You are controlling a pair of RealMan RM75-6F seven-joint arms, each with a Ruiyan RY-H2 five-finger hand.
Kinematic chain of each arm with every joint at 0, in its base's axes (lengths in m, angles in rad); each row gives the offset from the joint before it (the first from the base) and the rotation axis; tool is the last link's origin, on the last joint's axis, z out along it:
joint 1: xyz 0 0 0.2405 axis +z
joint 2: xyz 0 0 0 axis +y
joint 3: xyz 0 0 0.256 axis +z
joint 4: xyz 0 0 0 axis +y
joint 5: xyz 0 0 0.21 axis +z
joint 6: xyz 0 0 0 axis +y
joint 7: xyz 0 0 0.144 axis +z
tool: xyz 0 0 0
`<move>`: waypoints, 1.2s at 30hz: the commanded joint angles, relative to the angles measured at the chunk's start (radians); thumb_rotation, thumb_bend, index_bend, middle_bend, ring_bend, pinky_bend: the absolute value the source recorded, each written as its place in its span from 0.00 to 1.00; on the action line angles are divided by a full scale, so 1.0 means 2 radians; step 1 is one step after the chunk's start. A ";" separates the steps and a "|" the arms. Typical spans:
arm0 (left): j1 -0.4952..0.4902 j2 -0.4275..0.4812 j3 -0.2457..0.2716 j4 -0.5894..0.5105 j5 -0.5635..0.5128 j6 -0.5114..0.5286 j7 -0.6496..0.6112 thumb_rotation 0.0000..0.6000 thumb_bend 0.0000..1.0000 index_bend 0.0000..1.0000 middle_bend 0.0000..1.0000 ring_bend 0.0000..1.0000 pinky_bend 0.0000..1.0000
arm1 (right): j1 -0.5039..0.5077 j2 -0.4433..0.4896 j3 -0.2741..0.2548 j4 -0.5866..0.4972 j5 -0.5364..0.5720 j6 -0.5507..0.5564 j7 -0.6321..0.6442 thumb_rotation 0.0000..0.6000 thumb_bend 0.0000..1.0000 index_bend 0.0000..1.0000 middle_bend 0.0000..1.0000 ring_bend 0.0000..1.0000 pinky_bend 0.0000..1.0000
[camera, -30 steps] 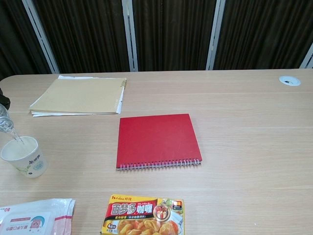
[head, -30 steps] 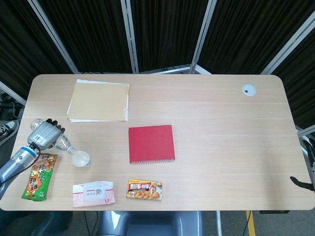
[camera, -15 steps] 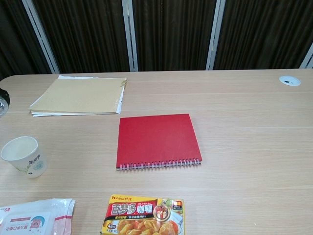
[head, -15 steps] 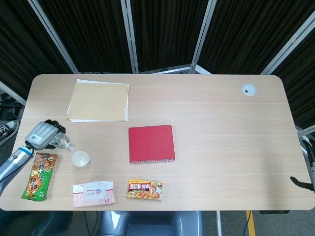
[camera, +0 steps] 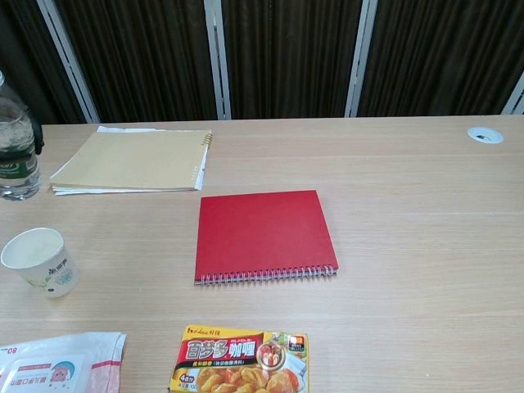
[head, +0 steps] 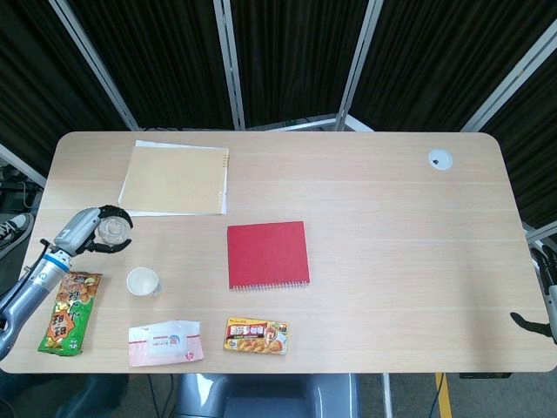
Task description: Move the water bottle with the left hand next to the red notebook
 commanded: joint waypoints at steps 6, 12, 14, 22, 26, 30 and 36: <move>-0.039 -0.005 -0.073 -0.148 -0.074 -0.048 0.011 1.00 0.58 0.57 0.50 0.31 0.34 | 0.002 0.000 0.000 0.003 0.003 -0.006 0.004 1.00 0.00 0.00 0.00 0.00 0.00; -0.046 -0.049 -0.098 -0.187 -0.129 -0.091 0.032 1.00 0.58 0.57 0.50 0.31 0.34 | 0.001 0.001 0.000 0.008 0.006 -0.010 0.015 1.00 0.00 0.00 0.00 0.00 0.00; -0.047 -0.060 -0.101 -0.183 -0.135 -0.095 0.039 1.00 0.58 0.57 0.50 0.31 0.34 | 0.001 0.002 0.000 0.009 0.006 -0.011 0.017 1.00 0.00 0.00 0.00 0.00 0.00; -0.046 -0.108 -0.108 -0.163 -0.147 -0.106 0.068 1.00 0.58 0.58 0.50 0.31 0.34 | 0.003 0.001 -0.001 0.014 0.008 -0.018 0.023 1.00 0.00 0.00 0.00 0.00 0.00; -0.042 -0.129 -0.111 -0.147 -0.145 -0.098 0.078 1.00 0.58 0.58 0.50 0.31 0.34 | 0.003 0.001 0.000 0.018 0.010 -0.021 0.027 1.00 0.00 0.00 0.00 0.00 0.00; -0.038 -0.144 -0.111 -0.133 -0.140 -0.091 0.084 1.00 0.58 0.58 0.50 0.31 0.34 | 0.003 0.001 -0.001 0.019 0.009 -0.021 0.029 1.00 0.00 0.00 0.00 0.00 0.00; -0.032 -0.164 -0.108 -0.106 -0.135 -0.090 0.080 1.00 0.58 0.57 0.50 0.31 0.34 | 0.004 0.001 -0.001 0.018 0.007 -0.022 0.027 1.00 0.00 0.00 0.00 0.00 0.00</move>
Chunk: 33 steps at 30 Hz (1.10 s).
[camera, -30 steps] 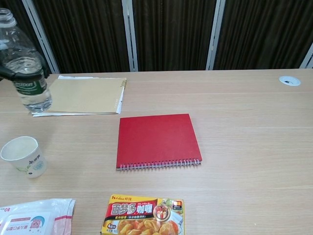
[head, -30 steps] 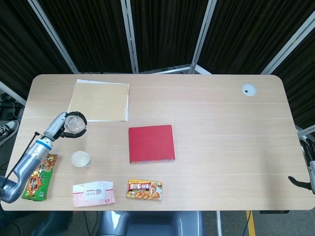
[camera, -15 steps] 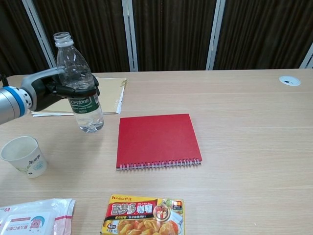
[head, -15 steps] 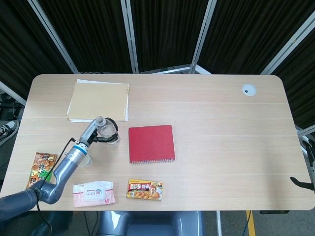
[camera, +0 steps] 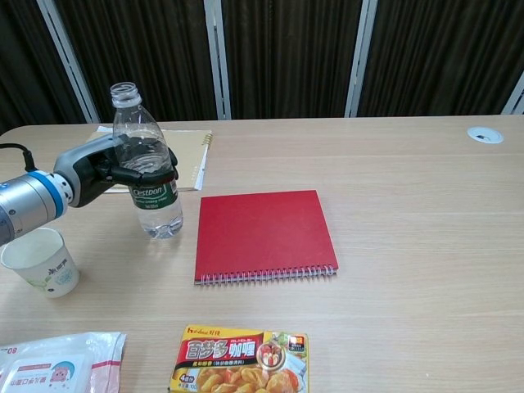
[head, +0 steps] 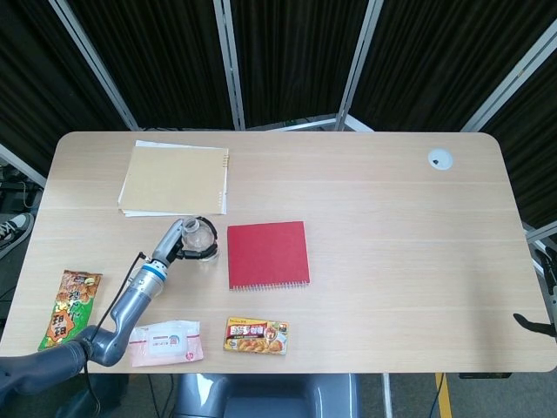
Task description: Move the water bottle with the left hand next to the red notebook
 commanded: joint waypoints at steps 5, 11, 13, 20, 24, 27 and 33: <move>0.008 -0.026 0.007 0.035 0.016 0.003 -0.022 1.00 0.56 0.57 0.50 0.31 0.34 | 0.001 -0.001 0.000 -0.001 0.000 -0.002 -0.003 1.00 0.00 0.00 0.00 0.00 0.00; 0.013 -0.043 0.013 0.061 0.030 0.006 -0.042 1.00 0.53 0.54 0.49 0.30 0.34 | 0.002 -0.002 0.000 0.001 0.002 -0.006 -0.002 1.00 0.00 0.00 0.00 0.00 0.00; 0.015 -0.049 0.013 0.068 0.032 0.010 -0.047 1.00 0.49 0.52 0.47 0.28 0.33 | 0.002 -0.001 -0.001 0.001 0.003 -0.006 -0.001 1.00 0.00 0.00 0.00 0.00 0.00; 0.022 -0.059 0.020 0.087 0.047 0.029 -0.046 1.00 0.27 0.25 0.18 0.07 0.18 | 0.002 -0.001 -0.001 0.001 0.003 -0.007 -0.001 1.00 0.00 0.00 0.00 0.00 0.00; 0.024 -0.056 0.025 0.087 0.054 0.029 -0.059 0.98 0.24 0.17 0.10 0.01 0.13 | 0.002 -0.001 -0.001 0.000 0.002 -0.006 -0.002 1.00 0.00 0.00 0.00 0.00 0.00; 0.025 -0.051 0.028 0.084 0.058 0.027 -0.067 0.94 0.24 0.12 0.05 0.00 0.10 | 0.002 -0.001 -0.001 -0.001 0.002 -0.005 -0.002 1.00 0.00 0.00 0.00 0.00 0.00; 0.027 -0.029 0.031 0.060 0.066 0.032 -0.067 0.87 0.24 0.03 0.00 0.00 0.01 | 0.001 0.001 -0.002 -0.005 0.003 -0.006 -0.003 1.00 0.00 0.00 0.00 0.00 0.00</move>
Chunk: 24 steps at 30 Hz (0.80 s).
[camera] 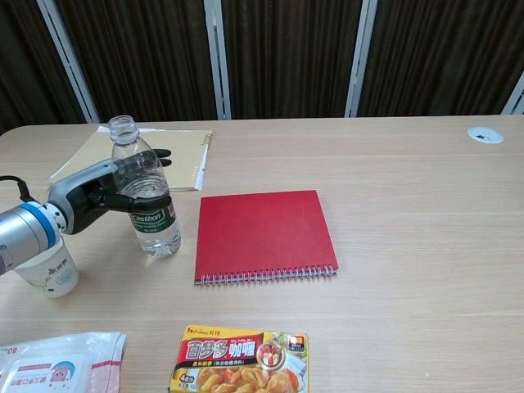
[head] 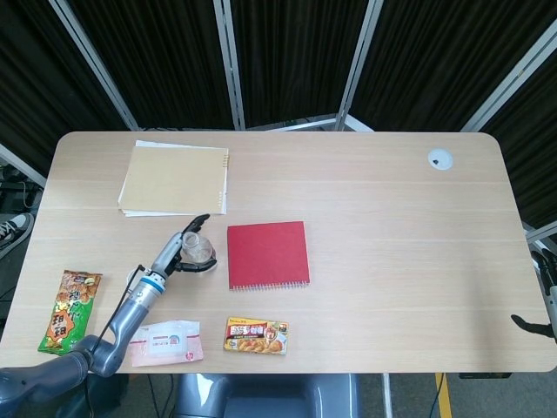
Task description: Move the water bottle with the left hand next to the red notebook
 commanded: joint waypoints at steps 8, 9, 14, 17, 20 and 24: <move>0.008 0.069 0.004 -0.074 0.007 0.009 0.032 0.81 0.23 0.00 0.00 0.00 0.00 | -0.002 0.005 -0.001 -0.006 -0.002 0.003 0.003 1.00 0.00 0.00 0.00 0.00 0.00; 0.008 0.077 0.006 -0.082 0.008 0.007 0.037 0.81 0.23 0.00 0.00 0.00 0.00 | -0.002 0.005 -0.001 -0.007 -0.003 0.003 0.003 1.00 0.00 0.00 0.00 0.00 0.00; 0.012 0.144 0.011 -0.142 0.007 0.001 0.075 0.81 0.23 0.00 0.00 0.00 0.00 | -0.005 0.009 -0.002 -0.012 -0.009 0.010 0.007 1.00 0.00 0.00 0.00 0.00 0.00; 0.023 0.178 0.012 -0.171 0.009 0.018 0.095 0.81 0.21 0.00 0.00 0.00 0.00 | -0.007 0.013 -0.001 -0.016 -0.012 0.017 0.014 1.00 0.00 0.00 0.00 0.00 0.00; 0.038 0.201 0.013 -0.165 0.015 0.055 0.160 0.81 0.20 0.00 0.00 0.00 0.00 | -0.010 0.017 0.000 -0.018 -0.016 0.026 0.019 1.00 0.00 0.00 0.00 0.00 0.00; 0.080 0.225 0.003 -0.192 0.002 0.138 0.296 0.80 0.20 0.00 0.00 0.00 0.00 | -0.015 0.023 0.000 -0.022 -0.029 0.041 0.029 1.00 0.00 0.00 0.00 0.00 0.00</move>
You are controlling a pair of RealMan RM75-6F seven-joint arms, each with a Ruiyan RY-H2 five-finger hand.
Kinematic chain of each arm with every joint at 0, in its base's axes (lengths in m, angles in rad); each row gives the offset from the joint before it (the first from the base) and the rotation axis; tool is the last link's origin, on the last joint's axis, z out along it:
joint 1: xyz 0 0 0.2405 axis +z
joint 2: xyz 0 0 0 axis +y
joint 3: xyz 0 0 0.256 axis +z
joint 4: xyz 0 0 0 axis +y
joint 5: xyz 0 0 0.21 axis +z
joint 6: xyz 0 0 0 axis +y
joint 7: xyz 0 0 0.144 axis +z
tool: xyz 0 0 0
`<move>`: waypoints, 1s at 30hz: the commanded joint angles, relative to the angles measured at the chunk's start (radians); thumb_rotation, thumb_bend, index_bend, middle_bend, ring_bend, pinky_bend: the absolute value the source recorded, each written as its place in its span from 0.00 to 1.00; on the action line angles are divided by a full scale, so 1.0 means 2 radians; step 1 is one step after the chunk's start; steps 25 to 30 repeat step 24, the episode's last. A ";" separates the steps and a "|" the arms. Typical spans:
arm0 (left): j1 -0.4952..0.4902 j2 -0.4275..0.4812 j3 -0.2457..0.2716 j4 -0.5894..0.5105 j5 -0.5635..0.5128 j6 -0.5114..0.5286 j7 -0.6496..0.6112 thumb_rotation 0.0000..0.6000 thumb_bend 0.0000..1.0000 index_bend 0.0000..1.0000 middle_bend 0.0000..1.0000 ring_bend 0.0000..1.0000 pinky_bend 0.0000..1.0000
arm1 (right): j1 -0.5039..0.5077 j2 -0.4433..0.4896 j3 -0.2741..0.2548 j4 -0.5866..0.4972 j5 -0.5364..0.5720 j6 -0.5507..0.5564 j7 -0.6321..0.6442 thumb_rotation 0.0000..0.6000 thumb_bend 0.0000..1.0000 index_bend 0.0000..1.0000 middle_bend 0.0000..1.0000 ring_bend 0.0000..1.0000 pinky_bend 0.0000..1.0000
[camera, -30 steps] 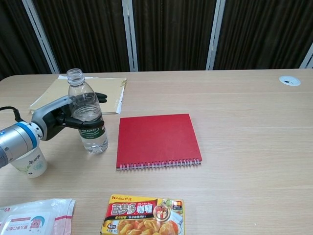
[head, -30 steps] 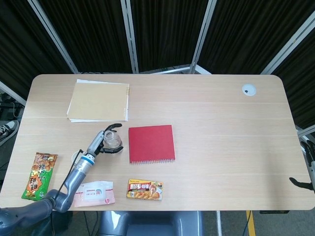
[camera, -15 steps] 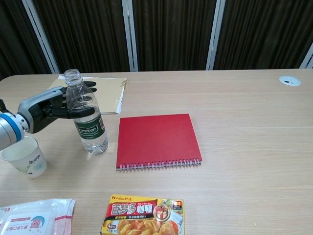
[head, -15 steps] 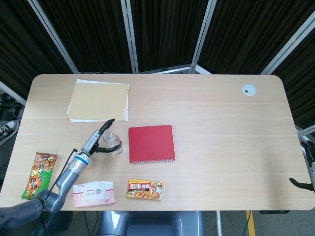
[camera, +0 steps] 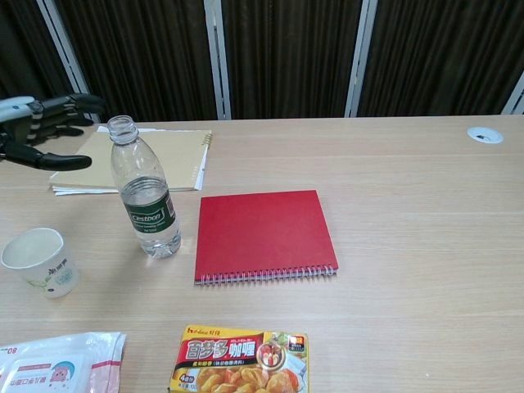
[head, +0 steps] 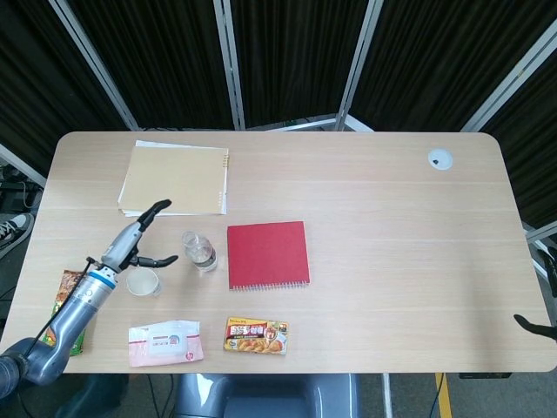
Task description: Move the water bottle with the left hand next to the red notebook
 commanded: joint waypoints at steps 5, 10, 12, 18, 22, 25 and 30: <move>0.085 0.086 -0.004 -0.101 -0.008 0.143 0.180 0.80 0.19 0.00 0.00 0.00 0.00 | -0.006 0.010 -0.001 -0.008 -0.019 0.018 0.018 1.00 0.00 0.00 0.00 0.00 0.00; 0.124 0.135 0.010 -0.171 -0.016 0.178 0.273 0.84 0.16 0.00 0.00 0.00 0.00 | -0.009 0.016 -0.001 -0.012 -0.030 0.030 0.032 1.00 0.00 0.00 0.00 0.00 0.00; 0.142 0.144 0.015 -0.194 -0.018 0.200 0.313 0.94 0.15 0.00 0.00 0.00 0.00 | -0.010 0.018 -0.001 -0.012 -0.034 0.034 0.036 1.00 0.00 0.00 0.00 0.00 0.00; 0.187 0.157 0.030 -0.250 -0.022 0.252 0.434 1.00 0.15 0.00 0.00 0.00 0.00 | -0.012 0.021 -0.001 -0.014 -0.043 0.046 0.040 1.00 0.00 0.00 0.00 0.00 0.00; 0.207 0.157 0.035 -0.272 -0.010 0.287 0.507 1.00 0.15 0.00 0.00 0.00 0.00 | -0.013 0.021 0.001 -0.014 -0.046 0.053 0.035 1.00 0.00 0.00 0.00 0.00 0.00; 0.212 0.158 0.038 -0.285 -0.006 0.289 0.517 1.00 0.15 0.00 0.00 0.00 0.00 | -0.014 0.021 0.001 -0.015 -0.047 0.057 0.034 1.00 0.00 0.00 0.00 0.00 0.00; 0.212 0.158 0.038 -0.285 -0.006 0.289 0.517 1.00 0.15 0.00 0.00 0.00 0.00 | -0.014 0.021 0.001 -0.015 -0.047 0.057 0.034 1.00 0.00 0.00 0.00 0.00 0.00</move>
